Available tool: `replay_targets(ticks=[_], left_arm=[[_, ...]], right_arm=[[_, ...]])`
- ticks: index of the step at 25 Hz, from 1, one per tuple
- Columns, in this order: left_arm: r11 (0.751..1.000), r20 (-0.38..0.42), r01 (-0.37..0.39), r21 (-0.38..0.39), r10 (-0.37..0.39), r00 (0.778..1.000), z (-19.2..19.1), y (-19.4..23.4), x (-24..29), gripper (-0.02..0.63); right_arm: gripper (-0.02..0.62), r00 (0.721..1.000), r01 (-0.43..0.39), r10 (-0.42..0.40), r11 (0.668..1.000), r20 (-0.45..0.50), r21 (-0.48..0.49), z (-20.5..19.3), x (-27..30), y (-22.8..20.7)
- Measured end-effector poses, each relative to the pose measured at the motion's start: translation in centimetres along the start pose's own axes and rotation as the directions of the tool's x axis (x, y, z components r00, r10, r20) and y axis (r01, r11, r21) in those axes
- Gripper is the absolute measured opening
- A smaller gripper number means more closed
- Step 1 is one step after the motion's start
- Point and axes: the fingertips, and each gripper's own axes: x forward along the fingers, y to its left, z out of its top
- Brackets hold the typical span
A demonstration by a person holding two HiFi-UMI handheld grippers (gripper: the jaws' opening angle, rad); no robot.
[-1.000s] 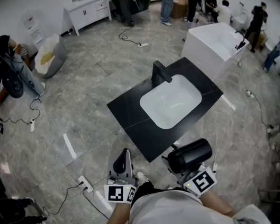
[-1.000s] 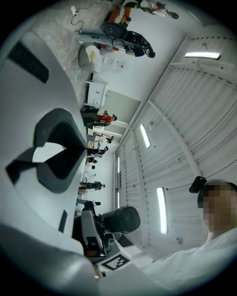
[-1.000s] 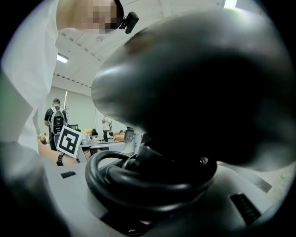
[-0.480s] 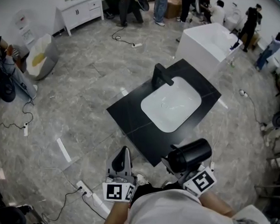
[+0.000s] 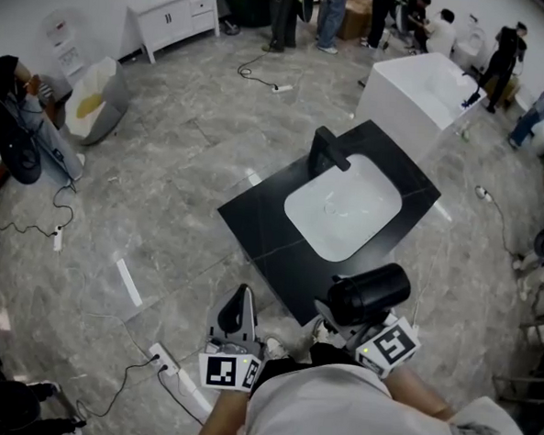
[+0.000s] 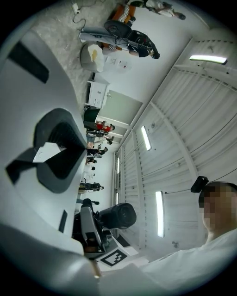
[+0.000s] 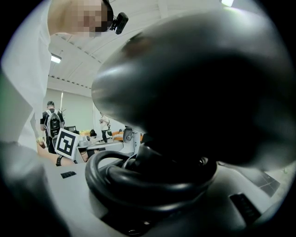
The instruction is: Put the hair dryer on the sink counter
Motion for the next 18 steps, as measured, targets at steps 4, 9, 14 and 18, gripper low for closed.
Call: replay_targets(ticks=[4,9,14,18], left_arm=[[0.999,0.018,-0.043,0.021,0.042,0.999,1.1,-0.5,-0.1,0.002],[0.998,0.01,-0.061,0.033,0.061,0.998,1.4,-0.9,0.4,0.002],[0.996,0.005,-0.082,0.04,0.082,0.997,1.0,-1.6,1.0,0.002],[0.994,0.001,-0.104,0.045,0.104,0.995,1.0,-1.8,0.9,0.002]], right_arm=[[0.216,0.999,-0.039,0.04,0.999,0.022,-0.006,0.4,0.5,-0.9],[0.216,0.998,-0.069,0.069,0.998,-0.007,-0.005,-0.9,1.3,-2.0],[0.215,0.995,-0.088,0.09,0.995,-0.047,0.038,-3.1,2.5,-3.3],[0.215,0.992,-0.104,0.108,0.993,-0.072,0.059,-4.0,3.2,-4.0]])
